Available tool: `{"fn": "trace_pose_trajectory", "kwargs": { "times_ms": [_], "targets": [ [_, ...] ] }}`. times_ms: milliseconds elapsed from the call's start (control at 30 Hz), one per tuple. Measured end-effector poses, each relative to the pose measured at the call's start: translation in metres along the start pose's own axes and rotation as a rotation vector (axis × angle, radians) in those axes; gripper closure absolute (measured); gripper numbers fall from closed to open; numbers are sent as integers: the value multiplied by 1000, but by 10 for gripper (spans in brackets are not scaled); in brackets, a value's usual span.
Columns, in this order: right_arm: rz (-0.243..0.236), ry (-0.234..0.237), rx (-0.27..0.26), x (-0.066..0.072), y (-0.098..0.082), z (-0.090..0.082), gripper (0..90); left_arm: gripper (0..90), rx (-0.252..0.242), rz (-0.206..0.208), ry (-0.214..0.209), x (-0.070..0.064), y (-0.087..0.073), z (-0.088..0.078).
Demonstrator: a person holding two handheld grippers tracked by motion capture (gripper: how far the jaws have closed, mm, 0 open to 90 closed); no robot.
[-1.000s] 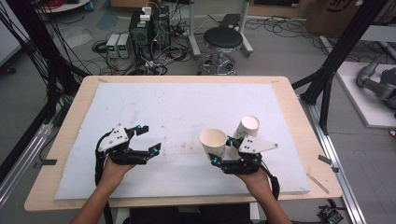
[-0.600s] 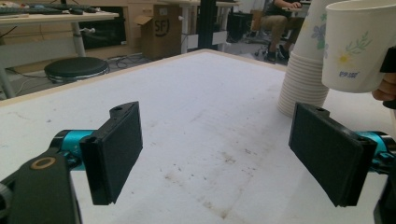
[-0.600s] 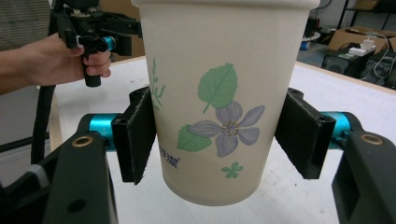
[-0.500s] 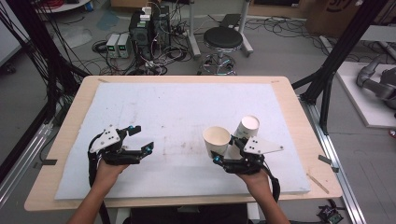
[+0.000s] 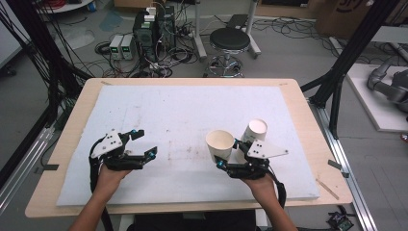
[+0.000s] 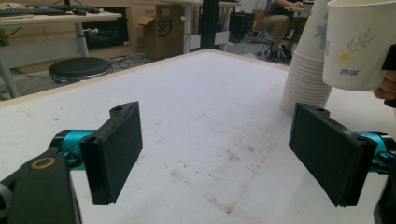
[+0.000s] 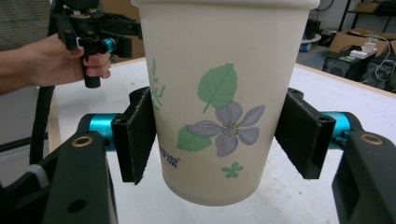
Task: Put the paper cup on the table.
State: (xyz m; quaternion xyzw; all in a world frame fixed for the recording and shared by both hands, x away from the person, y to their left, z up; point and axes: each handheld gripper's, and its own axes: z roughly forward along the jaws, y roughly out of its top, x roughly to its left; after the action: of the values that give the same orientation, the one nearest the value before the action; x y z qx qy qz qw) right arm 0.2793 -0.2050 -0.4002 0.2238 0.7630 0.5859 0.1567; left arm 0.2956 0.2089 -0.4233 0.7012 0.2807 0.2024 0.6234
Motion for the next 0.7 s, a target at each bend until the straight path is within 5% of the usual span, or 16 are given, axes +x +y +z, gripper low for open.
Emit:
{"fn": "trace_pose_trajectory", "kwargs": {
  "times_ms": [267,700],
  "targets": [
    [-12,-18,26,2,2,18,334,175,-3,-10,11,4,0,-3],
    [-6,-58,58,-4,3,85,334,175,9,-14,25,8,-3,-7]
  ]
}}
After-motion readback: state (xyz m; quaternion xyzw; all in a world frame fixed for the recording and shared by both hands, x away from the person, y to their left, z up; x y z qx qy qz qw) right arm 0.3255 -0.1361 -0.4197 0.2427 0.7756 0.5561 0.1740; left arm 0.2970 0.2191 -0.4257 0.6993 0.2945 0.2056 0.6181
